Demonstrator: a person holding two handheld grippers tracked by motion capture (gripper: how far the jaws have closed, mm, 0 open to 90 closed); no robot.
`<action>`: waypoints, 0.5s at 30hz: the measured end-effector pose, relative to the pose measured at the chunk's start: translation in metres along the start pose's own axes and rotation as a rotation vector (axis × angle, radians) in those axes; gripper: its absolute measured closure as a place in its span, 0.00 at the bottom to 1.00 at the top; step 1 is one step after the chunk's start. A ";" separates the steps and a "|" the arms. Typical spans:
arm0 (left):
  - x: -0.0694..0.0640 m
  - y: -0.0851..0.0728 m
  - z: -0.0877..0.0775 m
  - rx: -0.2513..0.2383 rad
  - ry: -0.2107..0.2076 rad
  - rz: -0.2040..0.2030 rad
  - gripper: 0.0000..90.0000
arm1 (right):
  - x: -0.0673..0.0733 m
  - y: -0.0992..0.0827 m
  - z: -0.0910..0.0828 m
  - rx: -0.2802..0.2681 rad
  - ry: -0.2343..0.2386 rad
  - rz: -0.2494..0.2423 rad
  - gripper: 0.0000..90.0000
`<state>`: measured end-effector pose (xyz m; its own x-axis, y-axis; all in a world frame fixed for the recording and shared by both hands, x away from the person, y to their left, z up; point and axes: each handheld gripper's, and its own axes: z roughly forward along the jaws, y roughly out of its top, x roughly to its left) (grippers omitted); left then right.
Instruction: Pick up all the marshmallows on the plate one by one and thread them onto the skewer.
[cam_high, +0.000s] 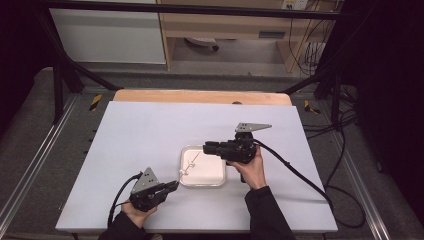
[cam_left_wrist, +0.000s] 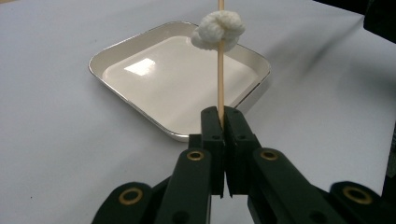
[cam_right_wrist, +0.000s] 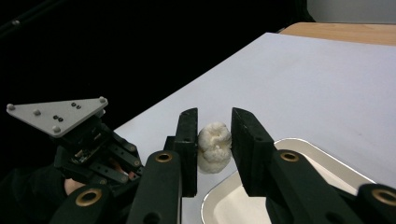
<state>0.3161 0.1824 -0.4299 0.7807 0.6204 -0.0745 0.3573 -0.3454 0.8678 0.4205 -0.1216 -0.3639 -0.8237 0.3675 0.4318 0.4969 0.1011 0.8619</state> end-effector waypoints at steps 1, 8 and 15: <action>0.000 0.000 0.000 0.000 0.000 0.001 0.98 | -0.001 0.000 0.001 -0.001 0.004 0.009 0.81; -0.001 0.000 0.001 0.004 -0.002 0.005 0.98 | -0.005 -0.002 0.006 0.004 0.030 0.036 0.81; -0.002 0.000 0.001 0.008 -0.007 0.015 0.98 | -0.005 -0.004 0.010 0.027 0.049 0.041 0.82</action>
<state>0.3155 0.1805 -0.4304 0.7897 0.6100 -0.0648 0.3491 -0.3601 0.8651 0.4250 -0.1147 -0.3723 -0.8143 0.3267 0.4797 0.5373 0.1116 0.8360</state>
